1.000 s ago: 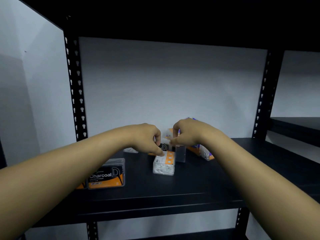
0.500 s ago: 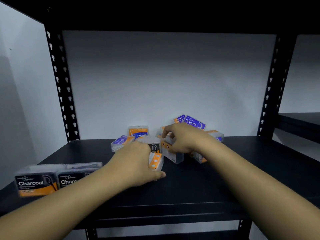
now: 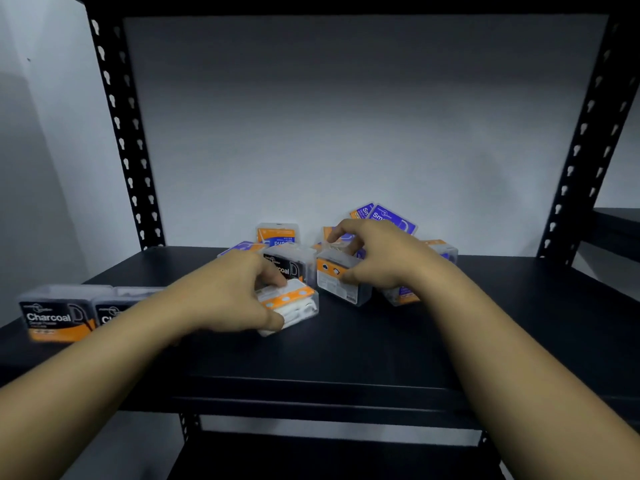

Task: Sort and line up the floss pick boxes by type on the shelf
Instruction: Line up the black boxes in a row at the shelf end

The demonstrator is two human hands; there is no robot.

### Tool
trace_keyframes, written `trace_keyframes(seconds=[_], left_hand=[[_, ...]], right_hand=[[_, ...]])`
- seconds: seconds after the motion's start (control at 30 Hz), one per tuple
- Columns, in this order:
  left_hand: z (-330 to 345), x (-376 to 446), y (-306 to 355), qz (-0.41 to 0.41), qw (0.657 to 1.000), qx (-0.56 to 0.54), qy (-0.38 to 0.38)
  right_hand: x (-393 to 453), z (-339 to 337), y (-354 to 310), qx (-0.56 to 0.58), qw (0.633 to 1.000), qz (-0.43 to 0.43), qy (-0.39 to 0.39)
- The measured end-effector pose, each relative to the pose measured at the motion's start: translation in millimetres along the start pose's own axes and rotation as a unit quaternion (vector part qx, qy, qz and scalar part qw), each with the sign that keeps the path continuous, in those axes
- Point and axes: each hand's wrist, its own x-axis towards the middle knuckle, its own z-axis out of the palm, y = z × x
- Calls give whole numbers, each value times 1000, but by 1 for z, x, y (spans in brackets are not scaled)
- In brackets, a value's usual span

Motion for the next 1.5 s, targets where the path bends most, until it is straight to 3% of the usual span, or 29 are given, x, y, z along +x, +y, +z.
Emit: trace_keyframes(seconds=[0.23, 0.4, 0.57, 0.8, 1.0, 1.17, 1.5], left_hand=[[0, 10, 4, 42, 999, 16, -18], [8, 15, 7, 77, 997, 22, 6], [9, 23, 20, 119, 992, 40, -22], [3, 9, 13, 189, 974, -122, 39], [7, 4, -7, 191, 951, -245, 5], [5, 0, -17, 163, 966, -202, -10], [5, -10, -13, 187, 975, -119, -34]], right_hand=[[5, 5, 5, 49, 999, 15, 16], [3, 2, 6, 27, 1000, 13, 9], [2, 1, 7, 23, 999, 15, 22], [5, 0, 14, 27, 999, 6, 40], [5, 0, 14, 30, 999, 5, 39], [5, 3, 8, 16, 1000, 18, 20], [3, 0, 4, -61, 998, 27, -16]])
